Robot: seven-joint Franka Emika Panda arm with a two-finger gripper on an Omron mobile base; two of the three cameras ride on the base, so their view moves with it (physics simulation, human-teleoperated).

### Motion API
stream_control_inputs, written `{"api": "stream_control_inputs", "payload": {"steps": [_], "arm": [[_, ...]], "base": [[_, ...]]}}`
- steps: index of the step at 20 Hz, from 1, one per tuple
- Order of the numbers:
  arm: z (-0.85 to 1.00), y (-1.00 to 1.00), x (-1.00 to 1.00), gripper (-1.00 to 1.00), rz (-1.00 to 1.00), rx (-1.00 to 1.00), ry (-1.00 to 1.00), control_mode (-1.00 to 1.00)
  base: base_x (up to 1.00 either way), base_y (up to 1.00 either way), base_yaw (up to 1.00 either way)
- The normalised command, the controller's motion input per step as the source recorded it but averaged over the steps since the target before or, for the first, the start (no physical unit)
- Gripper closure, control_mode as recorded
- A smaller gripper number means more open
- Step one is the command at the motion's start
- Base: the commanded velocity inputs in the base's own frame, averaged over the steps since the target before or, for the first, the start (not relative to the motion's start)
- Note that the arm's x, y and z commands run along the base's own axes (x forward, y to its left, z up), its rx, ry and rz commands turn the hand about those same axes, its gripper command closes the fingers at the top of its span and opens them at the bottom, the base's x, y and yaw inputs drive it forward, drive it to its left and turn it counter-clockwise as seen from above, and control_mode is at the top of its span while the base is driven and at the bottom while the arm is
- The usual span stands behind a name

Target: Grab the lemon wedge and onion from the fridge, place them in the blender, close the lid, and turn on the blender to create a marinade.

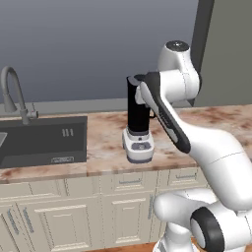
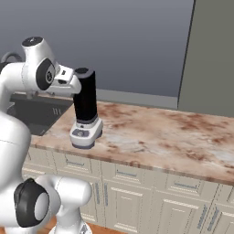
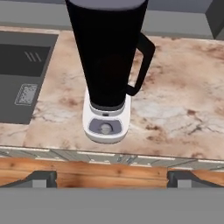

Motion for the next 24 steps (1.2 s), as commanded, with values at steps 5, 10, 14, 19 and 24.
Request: {"api": "stream_control_inputs", "payload": {"steps": [5,10,14,19,24], "arm": [[-0.44,0.03,-0.33,-1.00,0.00,-0.01,0.02,-1.00],[-0.66,0.20,-0.37,1.00,0.00,-0.05,0.05,-1.00],[-0.68,0.33,-0.27,1.00,0.00,-0.04,0.05,-1.00],[-0.72,0.44,-0.14,1.00,0.00,0.00,0.00,-1.00],[-0.25,0.27,0.00,1.00,0.00,-0.03,0.01,-1.00]], "base": [[0.00,0.00,0.00],[0.00,0.00,0.00],[0.00,0.00,0.00],[0.00,0.00,0.00],[0.00,0.00,0.00]]}}
